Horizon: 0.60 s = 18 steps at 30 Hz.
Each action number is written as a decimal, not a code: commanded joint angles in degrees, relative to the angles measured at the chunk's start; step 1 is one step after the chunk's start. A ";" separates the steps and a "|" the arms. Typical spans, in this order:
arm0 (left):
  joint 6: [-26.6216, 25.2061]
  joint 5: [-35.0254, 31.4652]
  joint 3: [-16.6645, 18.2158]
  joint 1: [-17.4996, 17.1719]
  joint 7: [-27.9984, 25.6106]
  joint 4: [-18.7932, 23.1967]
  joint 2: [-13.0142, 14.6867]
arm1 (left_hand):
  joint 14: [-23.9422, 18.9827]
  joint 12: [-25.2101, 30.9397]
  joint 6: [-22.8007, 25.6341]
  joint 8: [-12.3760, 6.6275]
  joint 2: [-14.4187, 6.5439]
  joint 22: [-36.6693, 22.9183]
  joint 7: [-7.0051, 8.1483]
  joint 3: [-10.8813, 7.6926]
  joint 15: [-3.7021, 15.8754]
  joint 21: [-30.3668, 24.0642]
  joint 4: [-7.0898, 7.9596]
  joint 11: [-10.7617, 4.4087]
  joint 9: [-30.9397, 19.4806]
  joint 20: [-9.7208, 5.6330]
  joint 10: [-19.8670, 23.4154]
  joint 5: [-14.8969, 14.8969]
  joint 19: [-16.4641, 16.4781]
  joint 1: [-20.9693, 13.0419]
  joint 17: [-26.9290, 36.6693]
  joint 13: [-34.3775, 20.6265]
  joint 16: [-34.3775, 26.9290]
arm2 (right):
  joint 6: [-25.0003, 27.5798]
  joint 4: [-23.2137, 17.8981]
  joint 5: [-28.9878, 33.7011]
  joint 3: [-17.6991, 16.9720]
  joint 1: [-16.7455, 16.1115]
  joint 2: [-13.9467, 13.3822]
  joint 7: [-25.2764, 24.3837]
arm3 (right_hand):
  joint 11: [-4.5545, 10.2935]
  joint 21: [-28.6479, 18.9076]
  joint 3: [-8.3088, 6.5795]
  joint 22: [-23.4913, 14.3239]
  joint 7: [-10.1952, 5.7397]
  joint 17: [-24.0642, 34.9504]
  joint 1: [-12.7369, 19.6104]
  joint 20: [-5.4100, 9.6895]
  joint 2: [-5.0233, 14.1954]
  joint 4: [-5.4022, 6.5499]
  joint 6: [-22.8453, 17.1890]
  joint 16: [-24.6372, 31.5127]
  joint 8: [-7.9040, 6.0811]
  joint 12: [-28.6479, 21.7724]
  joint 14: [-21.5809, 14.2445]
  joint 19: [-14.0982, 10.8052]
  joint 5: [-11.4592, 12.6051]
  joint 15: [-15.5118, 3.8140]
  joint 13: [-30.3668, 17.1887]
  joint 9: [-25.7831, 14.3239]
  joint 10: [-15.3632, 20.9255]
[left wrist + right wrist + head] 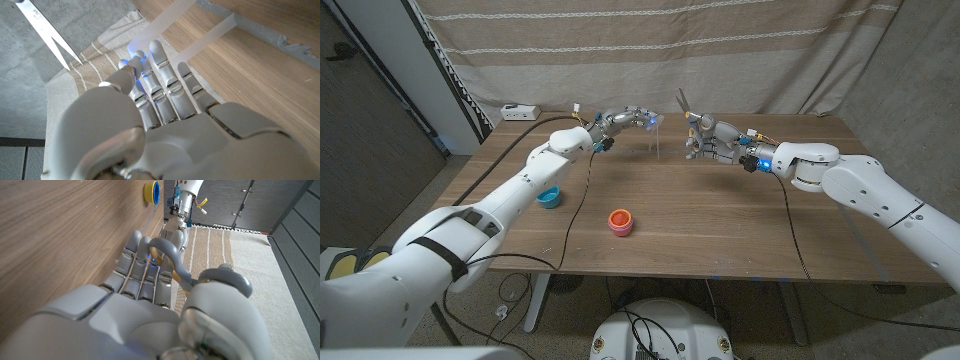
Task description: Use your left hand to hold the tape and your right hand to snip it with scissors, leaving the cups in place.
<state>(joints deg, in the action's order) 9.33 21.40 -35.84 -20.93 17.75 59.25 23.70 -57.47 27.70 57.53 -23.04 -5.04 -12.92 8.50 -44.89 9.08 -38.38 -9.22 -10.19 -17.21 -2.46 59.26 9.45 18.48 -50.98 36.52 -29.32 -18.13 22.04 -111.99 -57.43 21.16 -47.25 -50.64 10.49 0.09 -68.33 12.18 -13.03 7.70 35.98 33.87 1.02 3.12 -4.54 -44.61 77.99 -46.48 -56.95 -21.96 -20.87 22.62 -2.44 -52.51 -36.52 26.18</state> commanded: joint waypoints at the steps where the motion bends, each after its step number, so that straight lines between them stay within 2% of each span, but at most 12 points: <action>1: 1.37 -0.03 -1.46 2.75 5.06 -2.85 -0.22 | 1.45 6.81 -1.37 -1.79 -2.91 -0.19 0.49 -0.13 4.39 -0.70 0.87 -1.60 -3.29 -1.18 -0.96 0.45 -1.12 0.03 0.42 -10.28 1.63 | -0.32 -0.17 0.00 -0.19 -0.16 -0.20 0.09 | 0.07 -0.55 0.11 -0.02 0.33 -0.19 0.12 -0.08 0.43 -0.14 0.00 0.25 0.32 -30.76 0.16 0.40 -0.17 -3.54 -0.13 -0.28 0.20; 6: 3.28 1.77 -1.51 4.81 10.10 -7.94 -2.07 | 1.73 7.93 -2.53 -3.15 -3.52 -0.25 0.94 0.01 4.43 -1.07 0.66 -1.67 -5.82 -0.90 -2.65 0.55 -2.02 0.17 0.97 -12.50 2.33 | -0.41 -0.12 -0.09 -0.25 -0.11 -0.21 0.35 | -0.07 -0.67 0.09 0.04 0.34 -0.33 0.14 -0.07 0.45 -0.16 -0.10 0.26 0.46 -30.81 0.19 0.47 -0.19 -3.57 -0.18 -0.13 0.20; 8: 3.81 2.04 -1.47 5.14 10.99 -8.75 -2.34 | 1.98 8.34 -2.49 -3.71 -3.61 -0.27 0.91 0.05 4.40 -1.20 0.57 -1.69 -6.56 -0.87 -2.92 0.53 -2.27 0.18 1.13 -13.16 2.57 | -0.58 -0.12 0.09 -0.22 -0.14 -0.24 0.38 | 0.00 -0.73 0.10 0.07 0.27 -0.29 0.12 -0.07 0.43 -0.17 0.06 0.27 0.53 -30.76 0.33 0.47 -0.20 -3.66 -0.07 -0.16 0.24; 15: 4.90 3.07 -1.14 6.15 13.91 -9.84 -2.81 | 1.73 9.69 -3.03 -5.04 -3.84 -0.30 0.88 0.34 4.44 -1.67 0.31 -1.74 -8.62 -0.92 -3.55 0.43 -2.53 0.09 1.81 -15.16 2.69 | -0.83 -0.11 -0.02 -0.40 -0.45 -0.30 0.46 | -0.02 -0.88 0.08 0.15 0.32 -0.43 0.13 -0.06 0.44 -0.19 -0.04 0.34 0.60 -30.78 0.25 0.56 -0.22 -3.60 -0.11 -0.18 0.21; 18: 4.94 3.64 -0.83 6.12 14.46 -9.63 -2.91 | 1.57 11.07 -4.03 -6.27 -4.38 -0.38 0.85 0.76 4.31 -2.25 0.50 -1.71 -10.87 -0.68 -4.33 0.37 -2.78 0.15 2.78 -17.33 2.63 | -1.04 -0.18 0.07 -0.48 -0.68 -0.43 0.50 | -0.01 -0.97 0.08 0.20 0.35 -0.50 0.12 -0.08 0.44 -0.19 -0.12 0.35 0.65 -30.73 0.29 0.58 -0.23 -3.49 -0.02 -0.15 0.18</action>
<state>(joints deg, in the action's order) 12.75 23.25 -37.05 -16.82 27.68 52.86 22.10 -55.78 27.71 54.18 -28.39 -6.91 -13.05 9.21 -44.56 8.39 -39.99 -8.82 -11.57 -26.52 -2.28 55.06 9.79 15.99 -49.11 38.60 -37.62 -15.46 21.63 -112.10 -57.42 20.93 -47.46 -50.84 10.75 -0.01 -68.77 12.18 -12.77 7.77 35.41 33.87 1.02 3.12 -4.53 -44.54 77.98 -46.11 -56.95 -21.88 -20.44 22.62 -2.35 -52.37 -36.52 26.07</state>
